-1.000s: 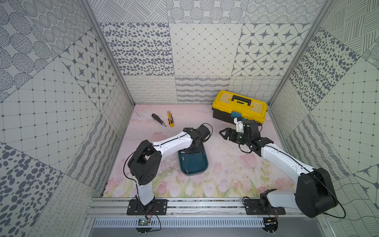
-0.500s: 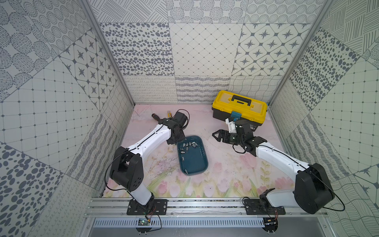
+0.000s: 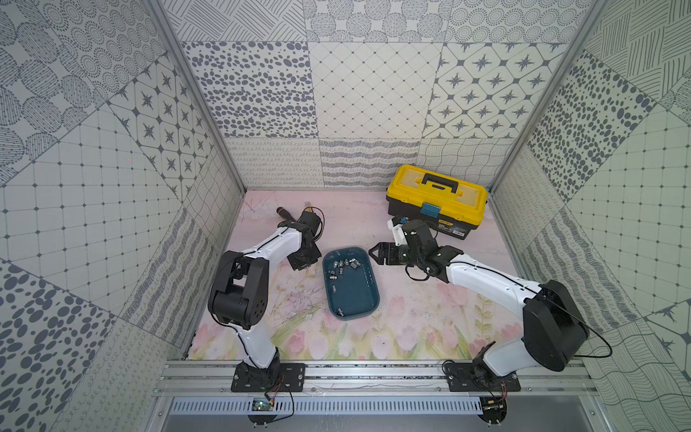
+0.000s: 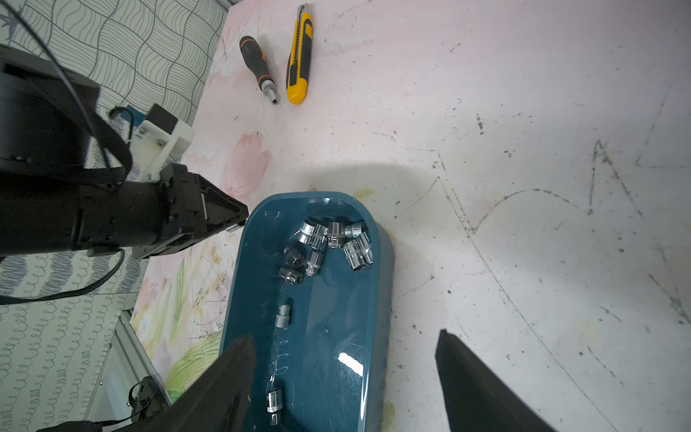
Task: Take out the socket from the storage box
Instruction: Place the socket head at the center of the board.
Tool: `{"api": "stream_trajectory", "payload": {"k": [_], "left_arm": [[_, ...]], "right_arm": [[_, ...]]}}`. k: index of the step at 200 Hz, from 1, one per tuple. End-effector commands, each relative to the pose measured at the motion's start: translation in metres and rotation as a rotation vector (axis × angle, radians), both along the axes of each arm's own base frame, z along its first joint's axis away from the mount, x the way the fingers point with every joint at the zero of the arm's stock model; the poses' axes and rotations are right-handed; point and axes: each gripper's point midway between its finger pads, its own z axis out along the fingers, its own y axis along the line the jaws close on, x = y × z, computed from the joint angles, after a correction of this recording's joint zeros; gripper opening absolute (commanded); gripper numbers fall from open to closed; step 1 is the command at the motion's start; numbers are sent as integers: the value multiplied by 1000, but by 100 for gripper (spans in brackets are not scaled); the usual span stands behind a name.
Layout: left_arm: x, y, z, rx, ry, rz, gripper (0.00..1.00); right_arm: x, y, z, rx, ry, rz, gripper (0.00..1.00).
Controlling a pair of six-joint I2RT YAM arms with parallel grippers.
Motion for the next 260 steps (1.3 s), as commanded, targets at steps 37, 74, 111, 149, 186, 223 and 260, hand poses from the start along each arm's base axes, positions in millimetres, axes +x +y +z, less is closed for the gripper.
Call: {"api": "stream_trajectory", "payload": {"k": [37,74,111,149,186,223,260], "left_arm": [[18,0,-27,-24,-16,2,24],[19,1,-29,-21,-19,-3,30],[20,0,-28,-27,-17,-5,39],[21,-1,-18,-35,-25,-5,48],[21,-3,3,-44,-50,-21,49],[18,-3,45,-76,-107,-30,50],[6,-2,101,-123,-187,-64,53]], "right_arm": [[3,15,18,-55,-121,43,82],[-3,26,24,-82,-168,97,82],[-8,35,26,-87,-188,131,82],[-10,38,28,-86,-195,151,82],[-14,45,33,-86,-218,199,82],[-23,61,38,-106,-268,288,82],[-39,83,35,-111,-308,436,80]]}}
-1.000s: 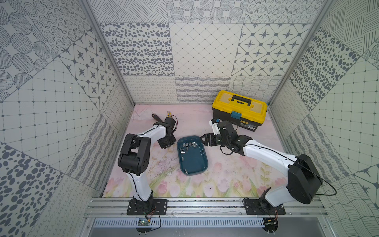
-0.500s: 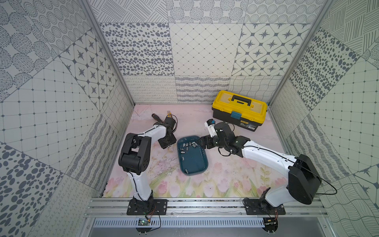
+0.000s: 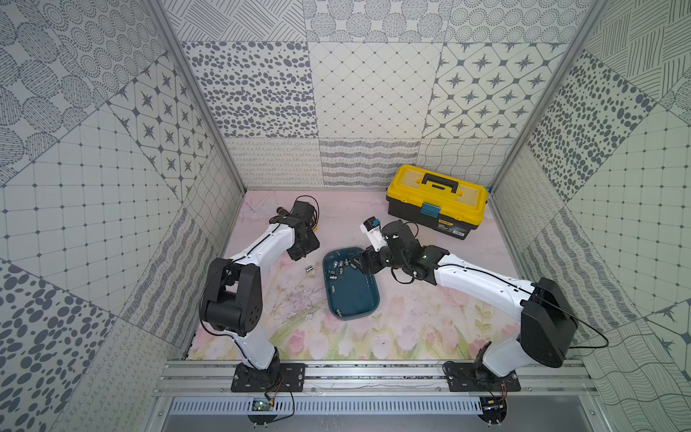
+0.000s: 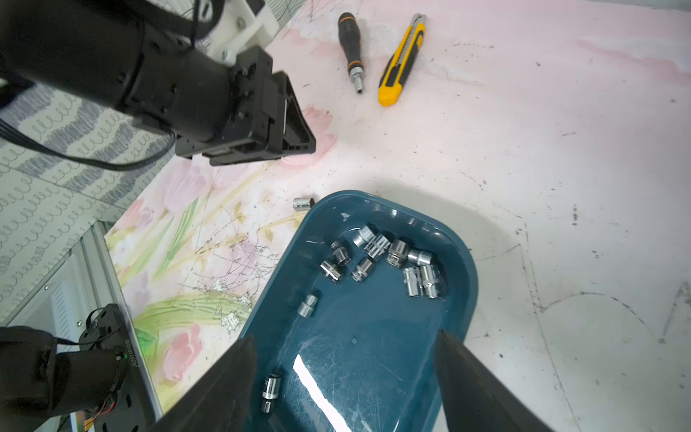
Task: Take out the socket from the storage box
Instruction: Place the socket head at the center of the board.
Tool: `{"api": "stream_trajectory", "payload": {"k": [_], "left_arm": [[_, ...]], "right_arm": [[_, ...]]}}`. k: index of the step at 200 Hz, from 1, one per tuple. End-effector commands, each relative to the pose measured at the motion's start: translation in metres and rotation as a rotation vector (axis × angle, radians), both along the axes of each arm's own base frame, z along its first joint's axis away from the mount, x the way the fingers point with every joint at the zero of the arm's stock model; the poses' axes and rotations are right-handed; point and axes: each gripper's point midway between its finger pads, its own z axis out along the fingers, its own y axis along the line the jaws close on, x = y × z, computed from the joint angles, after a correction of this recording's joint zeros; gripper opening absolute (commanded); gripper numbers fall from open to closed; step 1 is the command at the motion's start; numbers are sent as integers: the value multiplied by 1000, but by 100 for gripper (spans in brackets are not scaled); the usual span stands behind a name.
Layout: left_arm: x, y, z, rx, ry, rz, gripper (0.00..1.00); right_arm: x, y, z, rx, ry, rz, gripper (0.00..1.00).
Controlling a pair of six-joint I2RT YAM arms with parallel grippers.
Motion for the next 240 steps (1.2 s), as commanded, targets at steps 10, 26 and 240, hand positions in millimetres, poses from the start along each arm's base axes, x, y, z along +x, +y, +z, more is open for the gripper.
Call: {"api": "stream_trajectory", "payload": {"k": [10,26,240], "left_arm": [[-27,0,52,-48,-29,-70,56],[-35,-1,62,-56,-45,-93,57],[-107,-17,-5,-237,117,-45,59]], "right_arm": [[-10,22,8,3,-61,148,79],[-12,26,8,-7,-67,184,78],[-33,42,-55,-161,-257,588,70]]}}
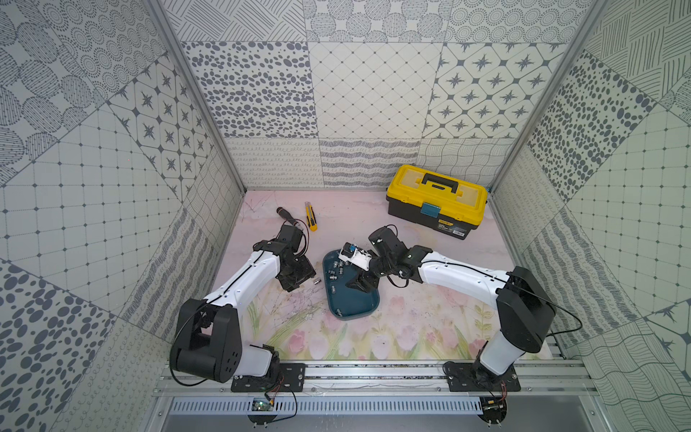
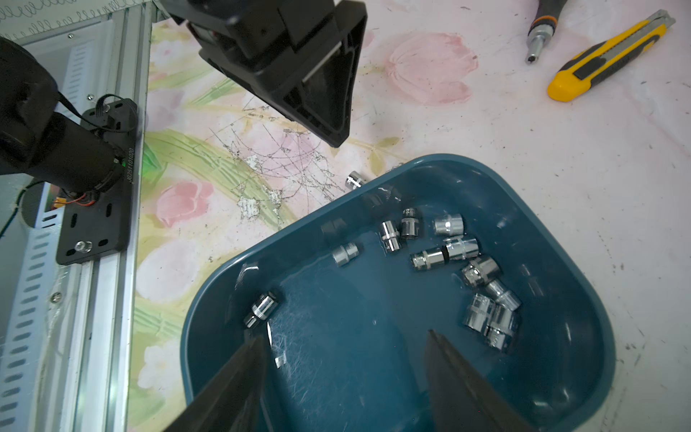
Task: Take out the socket from the storage box
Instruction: Pick up the socket head from the storage box.
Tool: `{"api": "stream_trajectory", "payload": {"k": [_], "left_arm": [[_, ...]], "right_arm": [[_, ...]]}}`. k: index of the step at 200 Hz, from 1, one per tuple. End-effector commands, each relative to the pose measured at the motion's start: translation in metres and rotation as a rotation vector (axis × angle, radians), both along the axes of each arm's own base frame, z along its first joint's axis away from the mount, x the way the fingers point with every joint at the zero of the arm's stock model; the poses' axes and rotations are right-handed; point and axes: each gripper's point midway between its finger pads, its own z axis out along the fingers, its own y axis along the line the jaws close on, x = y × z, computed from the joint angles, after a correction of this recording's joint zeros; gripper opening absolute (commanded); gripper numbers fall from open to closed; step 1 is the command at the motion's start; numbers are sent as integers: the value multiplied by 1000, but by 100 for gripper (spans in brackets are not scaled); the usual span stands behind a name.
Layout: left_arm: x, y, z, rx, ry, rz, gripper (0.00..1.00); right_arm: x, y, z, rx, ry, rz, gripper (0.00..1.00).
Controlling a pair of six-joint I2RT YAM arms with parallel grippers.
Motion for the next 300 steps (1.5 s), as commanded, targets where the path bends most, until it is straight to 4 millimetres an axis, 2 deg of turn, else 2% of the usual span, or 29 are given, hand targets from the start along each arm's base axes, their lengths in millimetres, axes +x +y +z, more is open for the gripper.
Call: {"api": "stream_trajectory", "payload": {"k": [1,16,37,90,150,177,222,300], "left_arm": [[1,-5,14,-46,-36,9,59],[2,-5,21,-50,-53,10,59],[2,-6,28,-58,-71,8,59],[0,-5,30,-67,-81,7,59],[2,-7,32,-85,-95,-4,59],[2,-8,34,-87,-104,-13,59],[2,-10,33,-92,-107,-24,59],[4,-11,31,-102,-109,-24,59]], "right_arm": [[8,16,-3,44,-64,44,70],[9,22,-10,47,-53,59,65],[10,30,-19,44,-38,74,63],[0,43,-42,20,-44,133,60],[13,55,-53,28,-147,181,57],[21,58,-59,28,-211,203,53],[41,57,-69,-3,-196,202,46],[41,57,-78,-23,-195,235,37]]}}
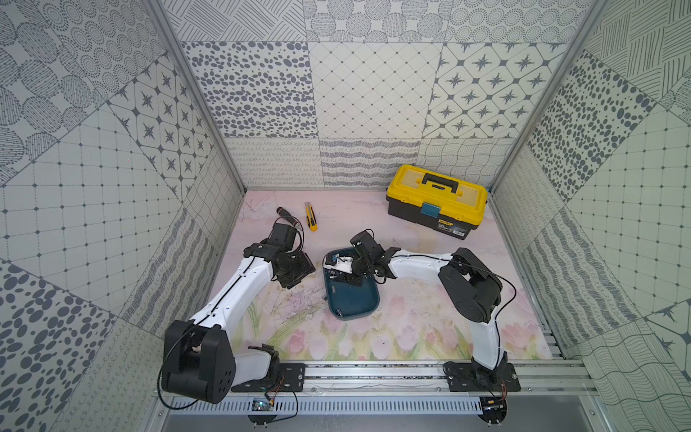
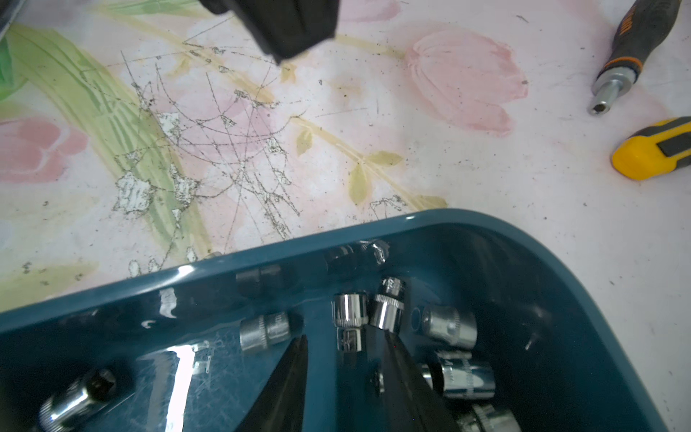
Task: Take out the socket from the storage box
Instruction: Pick up the socket head from the storage box.
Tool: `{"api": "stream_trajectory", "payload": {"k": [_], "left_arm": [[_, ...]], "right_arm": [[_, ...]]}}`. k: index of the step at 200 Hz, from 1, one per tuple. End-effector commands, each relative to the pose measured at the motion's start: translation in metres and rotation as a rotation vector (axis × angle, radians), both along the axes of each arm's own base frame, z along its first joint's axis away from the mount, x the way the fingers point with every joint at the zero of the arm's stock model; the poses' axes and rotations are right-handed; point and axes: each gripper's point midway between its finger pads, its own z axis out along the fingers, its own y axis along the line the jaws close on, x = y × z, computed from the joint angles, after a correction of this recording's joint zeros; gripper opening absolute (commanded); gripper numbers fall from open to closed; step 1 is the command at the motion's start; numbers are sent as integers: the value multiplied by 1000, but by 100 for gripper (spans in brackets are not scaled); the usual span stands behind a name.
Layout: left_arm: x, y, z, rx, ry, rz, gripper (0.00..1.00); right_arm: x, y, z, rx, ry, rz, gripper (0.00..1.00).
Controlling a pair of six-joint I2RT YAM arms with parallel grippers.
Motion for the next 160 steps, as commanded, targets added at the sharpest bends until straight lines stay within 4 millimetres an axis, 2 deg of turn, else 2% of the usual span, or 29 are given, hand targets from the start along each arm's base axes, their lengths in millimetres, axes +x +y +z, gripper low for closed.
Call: {"api": "stream_trajectory", "payload": {"k": [1,82,160], "left_arm": [[1,-3,0,-14,-5,-23,59],[1,-4,2,-28,-20,-24,59],[2,-2,4,-37,-30,-22,59]], "right_arm": [[1,7,-3,-2,-8,33,37],[8,2,-17,-79,-18,14,36],[8,11,-21,-93,-25,36,35]]}}
